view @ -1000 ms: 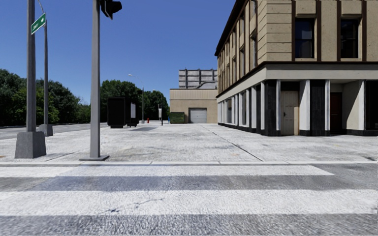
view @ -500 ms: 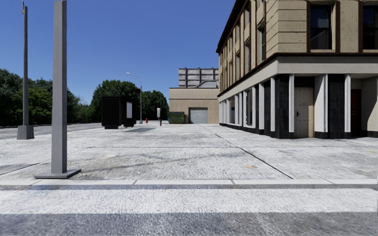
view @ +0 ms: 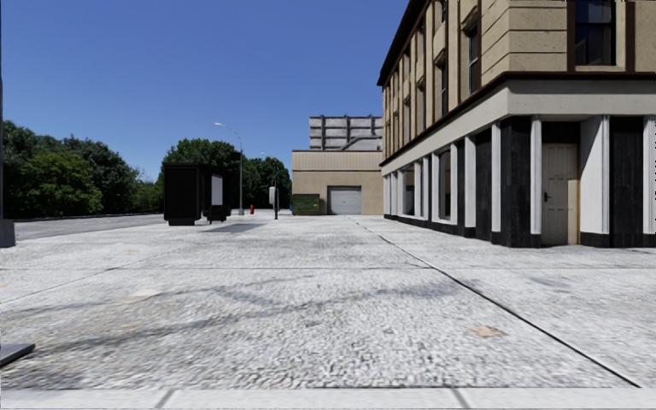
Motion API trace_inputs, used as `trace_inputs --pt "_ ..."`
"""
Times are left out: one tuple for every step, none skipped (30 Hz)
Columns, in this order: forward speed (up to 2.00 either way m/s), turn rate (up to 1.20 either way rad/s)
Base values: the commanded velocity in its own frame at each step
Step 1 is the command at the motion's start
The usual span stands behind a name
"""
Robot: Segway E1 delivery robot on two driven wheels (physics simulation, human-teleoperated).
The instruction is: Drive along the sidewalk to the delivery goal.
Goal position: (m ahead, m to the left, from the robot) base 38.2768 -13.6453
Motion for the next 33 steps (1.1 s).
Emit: trace_inputs --pt "2.0 0.0" --pt "2.0 0.0" --pt "2.0 0.0" --pt "2.0 0.0" --pt "2.0 0.0" --pt "2.0 0.0" --pt "2.0 0.0" --pt "2.0 0.0" --pt "2.0 0.0" --pt "2.0 0.0" --pt "2.0 0.0" --pt "2.0 0.0" --pt "2.0 0.0" --pt "2.0 0.0" --pt "2.0 0.0" --pt "2.0 0.0" --pt "2.0 0.0" --pt "2.0 0.0" --pt "2.0 0.0" --pt "2.0 0.0" --pt "2.0 0.0" --pt "2.0 0.0" --pt "2.0 0.0" --pt "2.0 0.0" --pt "2.0 0.0" --pt "2.0 0.0" --pt "2.0 0.0" --pt "2.0 0.0" --pt "2.0 0.0" --pt "2.0 0.0" --pt "2.0 0.0" --pt "2.0 0.0" --pt "2.0 0.0"
